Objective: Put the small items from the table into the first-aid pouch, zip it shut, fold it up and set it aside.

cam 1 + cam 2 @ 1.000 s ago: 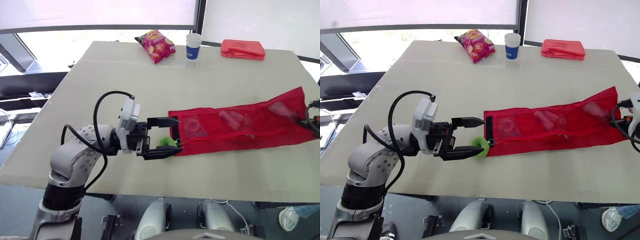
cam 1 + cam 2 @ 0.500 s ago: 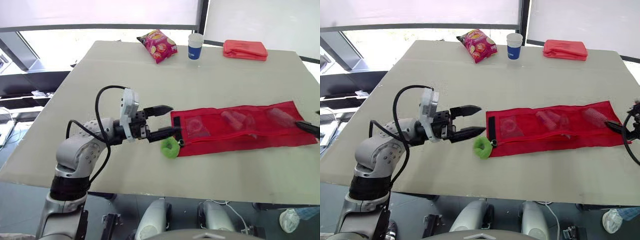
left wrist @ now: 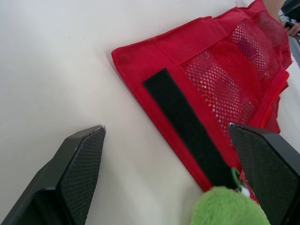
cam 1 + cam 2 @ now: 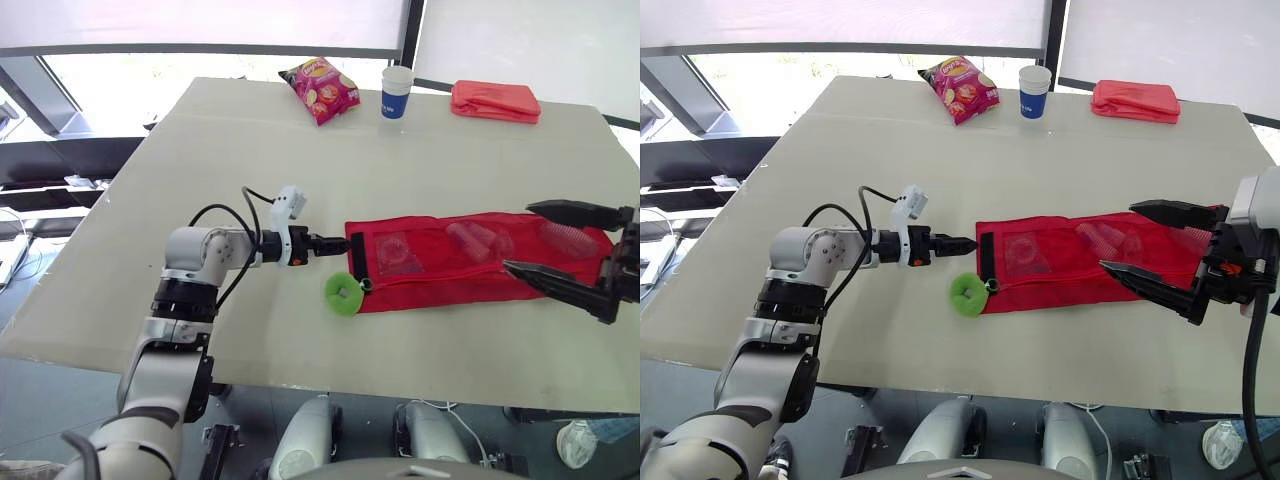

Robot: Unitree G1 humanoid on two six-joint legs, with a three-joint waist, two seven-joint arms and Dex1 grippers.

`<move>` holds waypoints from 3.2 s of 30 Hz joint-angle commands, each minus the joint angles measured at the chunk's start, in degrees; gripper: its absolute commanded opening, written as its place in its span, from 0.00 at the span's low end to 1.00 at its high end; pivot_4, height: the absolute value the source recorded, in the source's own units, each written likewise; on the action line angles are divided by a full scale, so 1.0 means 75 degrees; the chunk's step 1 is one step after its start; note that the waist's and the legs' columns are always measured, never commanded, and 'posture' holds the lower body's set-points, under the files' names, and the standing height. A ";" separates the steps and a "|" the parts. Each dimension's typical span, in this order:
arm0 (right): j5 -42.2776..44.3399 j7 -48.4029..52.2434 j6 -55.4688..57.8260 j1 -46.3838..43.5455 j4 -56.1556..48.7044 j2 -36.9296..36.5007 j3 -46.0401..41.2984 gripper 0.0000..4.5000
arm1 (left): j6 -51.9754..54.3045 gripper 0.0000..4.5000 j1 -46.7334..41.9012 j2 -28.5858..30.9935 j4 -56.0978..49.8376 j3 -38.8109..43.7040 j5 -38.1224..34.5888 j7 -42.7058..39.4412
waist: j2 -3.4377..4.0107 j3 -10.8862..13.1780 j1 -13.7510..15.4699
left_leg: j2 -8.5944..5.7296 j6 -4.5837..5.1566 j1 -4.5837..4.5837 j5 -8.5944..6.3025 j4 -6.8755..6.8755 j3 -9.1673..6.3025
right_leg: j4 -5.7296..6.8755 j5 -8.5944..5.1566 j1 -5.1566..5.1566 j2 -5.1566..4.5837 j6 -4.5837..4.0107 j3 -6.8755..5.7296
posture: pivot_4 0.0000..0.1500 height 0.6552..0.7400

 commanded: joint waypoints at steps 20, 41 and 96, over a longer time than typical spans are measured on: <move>0.1058 -0.0707 -0.0161 0.0285 -0.0483 -0.0342 -0.0017 0.96 | 0.2767 1.00 -0.0457 -0.2135 -0.0143 0.3003 -0.1252 0.1692 | -0.0003 0.0002 0.0105 | 0.0001 -0.0004 -0.0007 0.0000 -0.0001 -0.0003 | 0.0001 0.0001 -0.0007 -0.0015 -0.0001 -0.0008 | 1.00 1.00; 0.0765 -0.0555 -0.0278 0.0631 -0.0420 -0.0294 -0.0320 0.96 | 0.0200 1.00 -0.0923 -0.2453 0.0714 0.1311 0.0076 0.1396 | -0.0003 0.0002 0.0122 | -0.0002 -0.0004 -0.0017 -0.0001 -0.0011 -0.0001 | -0.0009 -0.0013 -0.0015 -0.0035 -0.0035 -0.0012 | 1.00 1.00; -0.1877 -0.4381 0.0672 -0.1897 0.0307 0.2514 0.6865 0.98 | 0.3034 0.01 -0.0031 -0.3928 -0.1129 0.3367 -0.1137 0.2951 | -0.0032 0.0000 0.0073 | -0.0008 -0.0041 -0.0009 0.0023 -0.0006 -0.0018 | 0.0003 0.0001 -0.0012 0.0005 -0.0006 -0.0028 | 1.00 1.00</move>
